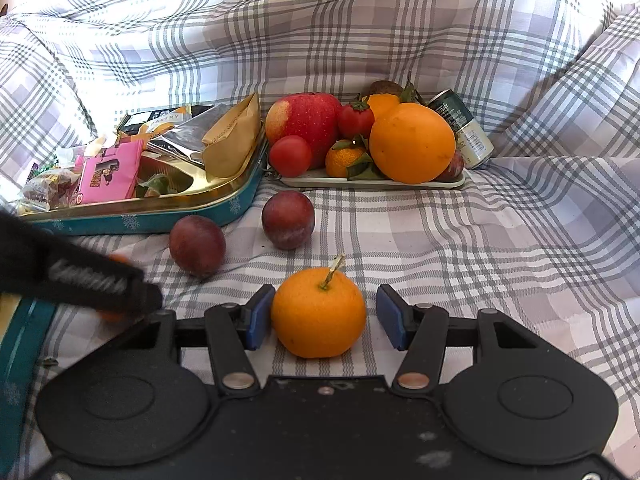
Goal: Organize fruits
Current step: 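Lift the mandarin with the right tool while the left tool grasps the other mandarin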
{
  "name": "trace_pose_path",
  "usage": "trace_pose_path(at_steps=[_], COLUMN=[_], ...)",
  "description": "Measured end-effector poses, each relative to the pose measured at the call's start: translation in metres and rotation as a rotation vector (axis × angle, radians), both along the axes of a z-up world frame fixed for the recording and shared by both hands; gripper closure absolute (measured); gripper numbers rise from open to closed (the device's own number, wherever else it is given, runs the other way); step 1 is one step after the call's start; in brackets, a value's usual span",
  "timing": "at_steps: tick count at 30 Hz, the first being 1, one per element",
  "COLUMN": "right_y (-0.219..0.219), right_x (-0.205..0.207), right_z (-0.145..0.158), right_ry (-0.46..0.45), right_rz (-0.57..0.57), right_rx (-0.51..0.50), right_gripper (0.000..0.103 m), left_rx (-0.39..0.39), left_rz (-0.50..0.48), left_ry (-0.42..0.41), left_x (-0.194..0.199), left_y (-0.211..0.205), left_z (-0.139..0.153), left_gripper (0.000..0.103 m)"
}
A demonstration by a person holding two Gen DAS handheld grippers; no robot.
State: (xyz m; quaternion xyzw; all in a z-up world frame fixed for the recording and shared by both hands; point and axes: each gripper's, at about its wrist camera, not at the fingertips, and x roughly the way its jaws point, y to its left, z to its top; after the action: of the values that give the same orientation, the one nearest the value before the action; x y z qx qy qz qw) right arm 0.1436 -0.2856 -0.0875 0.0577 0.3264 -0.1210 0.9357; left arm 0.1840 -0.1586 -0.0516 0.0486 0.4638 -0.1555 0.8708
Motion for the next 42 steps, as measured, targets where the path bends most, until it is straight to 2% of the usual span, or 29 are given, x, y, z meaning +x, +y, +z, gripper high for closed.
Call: trace_pose_path(at_steps=[6,13,16,21,24,26,29,36,42], right_y=[0.000,-0.001,-0.001,0.000,0.004,0.009,0.017,0.010,0.027], right_x=[-0.001,-0.001,-0.001,-0.001,-0.001,-0.002,-0.002,-0.014,-0.042], right_z=[0.000,0.000,0.000,0.000,0.001,0.002,0.006,0.025,0.038], right_ry=[-0.002,-0.005,-0.005,-0.003,0.002,0.008,0.044,0.158,0.273], right_rz=[-0.001,0.000,0.001,0.001,-0.001,0.009,0.035,-0.032,-0.046], right_rx=[0.004,0.012,0.013,0.007,-0.023,-0.058,-0.110,0.053,0.106], right_gripper=[0.044,0.044,0.044,0.045,0.048,0.057,0.058,0.058,0.058], left_rx=[0.004,0.044,0.084,0.096,0.097,0.089,0.083,0.065,0.070], left_rz=[0.019,0.074,0.105,0.150,0.171,0.185,0.202,0.227,0.251], left_ry=[-0.073,-0.077,-0.072,-0.099,-0.105,-0.105,-0.095,-0.090,-0.106], left_x=[-0.030,-0.056,-0.069,-0.090,-0.099,-0.103,-0.107,-0.111,-0.111], left_y=[0.015,0.042,0.056,0.086,0.103,0.114,0.127,0.150,0.166], left_z=[0.028,0.052,0.056,0.063,0.065,0.064,0.061,0.058,0.062], left_gripper=[0.058,0.058,0.058,0.058,0.058,0.058,0.058,0.058,0.058])
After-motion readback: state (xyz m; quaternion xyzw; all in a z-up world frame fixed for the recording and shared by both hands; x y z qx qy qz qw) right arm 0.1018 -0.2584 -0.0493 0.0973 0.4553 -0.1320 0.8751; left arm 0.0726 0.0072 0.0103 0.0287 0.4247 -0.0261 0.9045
